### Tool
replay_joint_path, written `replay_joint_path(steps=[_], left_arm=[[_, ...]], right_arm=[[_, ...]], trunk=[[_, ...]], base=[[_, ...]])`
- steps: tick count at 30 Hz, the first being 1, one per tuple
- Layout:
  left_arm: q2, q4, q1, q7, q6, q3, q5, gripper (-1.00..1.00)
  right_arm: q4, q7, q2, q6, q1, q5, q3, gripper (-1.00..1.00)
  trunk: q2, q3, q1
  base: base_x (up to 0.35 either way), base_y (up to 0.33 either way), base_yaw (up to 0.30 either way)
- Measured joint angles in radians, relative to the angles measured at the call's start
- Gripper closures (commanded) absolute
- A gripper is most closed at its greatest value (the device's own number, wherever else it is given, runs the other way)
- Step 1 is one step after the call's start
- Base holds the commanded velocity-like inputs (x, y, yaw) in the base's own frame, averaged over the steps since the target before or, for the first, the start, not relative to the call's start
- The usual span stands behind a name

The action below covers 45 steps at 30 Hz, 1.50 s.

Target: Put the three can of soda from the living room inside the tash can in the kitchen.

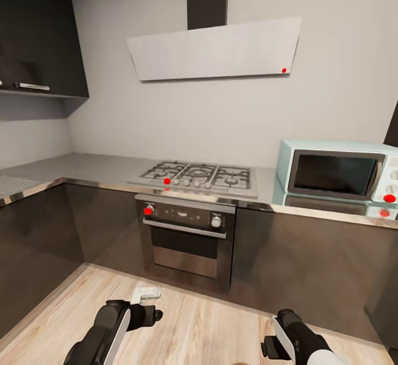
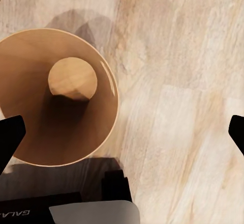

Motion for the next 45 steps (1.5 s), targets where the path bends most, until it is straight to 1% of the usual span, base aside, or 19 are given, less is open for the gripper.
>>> replay_joint_path(steps=[17,26,45], left_arm=[[0.0,0.0,0.0,0.0,0.0,0.0,-0.001,-1.0],[0.0,0.001,0.0,0.0,0.0,-0.001,-0.003,-1.0],[0.0,0.002,0.0,0.0,-0.007,-0.002,-0.004,-1.0]], right_arm=[[0.001,-0.001,0.001,-0.001,-0.003,0.002,0.0,-1.0],[0.01,-0.001,0.003,-0.029,-0.003,0.002,0.001,-1.0],[0.019,-0.001,0.002,-0.036,-0.003,0.003,0.007,-1.0]], trunk=[[-0.119,-0.053,0.065],[-0.182,-0.081,0.1],[-0.315,-0.141,0.173]], base=[[0.0,0.0,0.0],[0.0,0.0,0.0],[0.0,0.0,0.0]])
